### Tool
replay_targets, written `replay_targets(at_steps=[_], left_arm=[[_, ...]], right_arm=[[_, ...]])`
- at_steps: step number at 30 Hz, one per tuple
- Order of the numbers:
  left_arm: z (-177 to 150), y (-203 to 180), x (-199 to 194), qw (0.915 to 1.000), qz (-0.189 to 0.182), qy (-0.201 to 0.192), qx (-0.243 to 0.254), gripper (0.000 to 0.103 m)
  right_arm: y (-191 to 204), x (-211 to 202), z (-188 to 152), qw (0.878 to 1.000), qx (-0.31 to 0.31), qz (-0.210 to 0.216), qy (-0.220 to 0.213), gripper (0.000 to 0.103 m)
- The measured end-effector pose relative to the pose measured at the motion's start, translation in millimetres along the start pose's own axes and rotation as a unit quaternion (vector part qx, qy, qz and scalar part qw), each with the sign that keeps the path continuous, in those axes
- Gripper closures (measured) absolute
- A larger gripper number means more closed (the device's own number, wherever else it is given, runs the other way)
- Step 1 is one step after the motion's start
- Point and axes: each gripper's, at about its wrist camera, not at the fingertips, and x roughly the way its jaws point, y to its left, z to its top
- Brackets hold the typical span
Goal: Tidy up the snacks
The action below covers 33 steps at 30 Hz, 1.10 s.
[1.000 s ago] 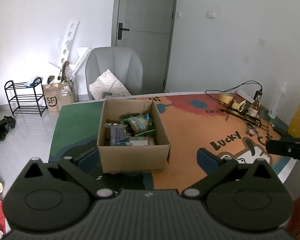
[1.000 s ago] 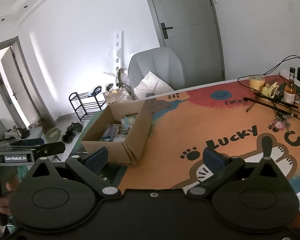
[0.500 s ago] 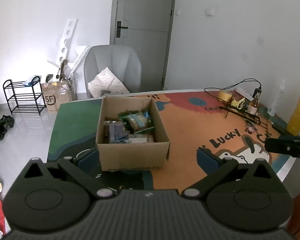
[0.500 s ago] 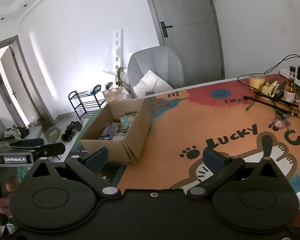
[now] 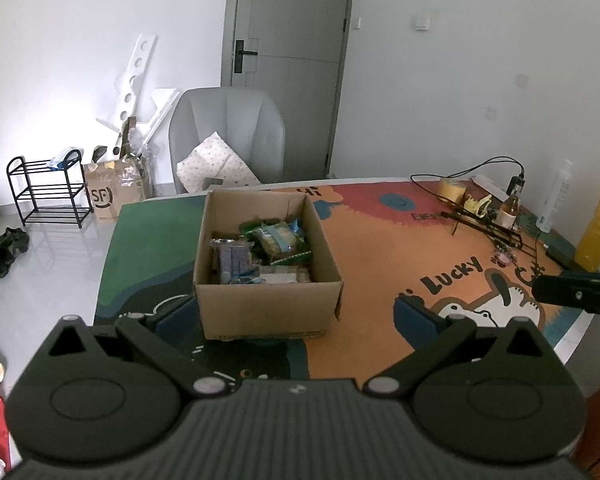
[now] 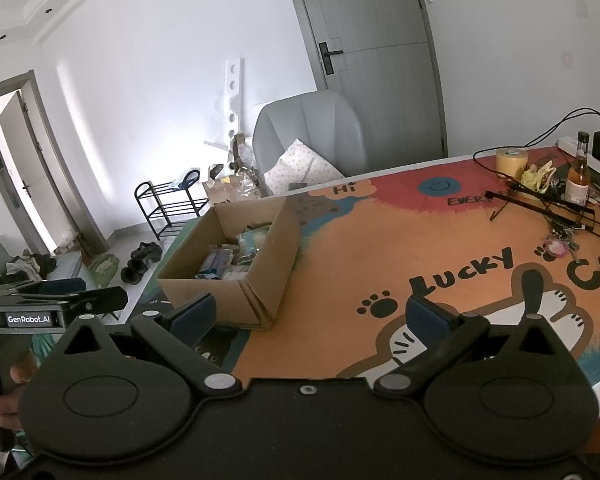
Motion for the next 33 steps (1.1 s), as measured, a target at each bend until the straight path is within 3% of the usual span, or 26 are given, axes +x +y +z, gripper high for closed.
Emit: replay_targets(at_steps=[33], left_arm=[[-2.1, -3.4, 1.2, 1.0, -0.004, -0.004, 0.007, 0.0]], right_arm=[[-4.0, -0.6, 0.8, 1.0, -0.006, -0.008, -0.002, 0.0]])
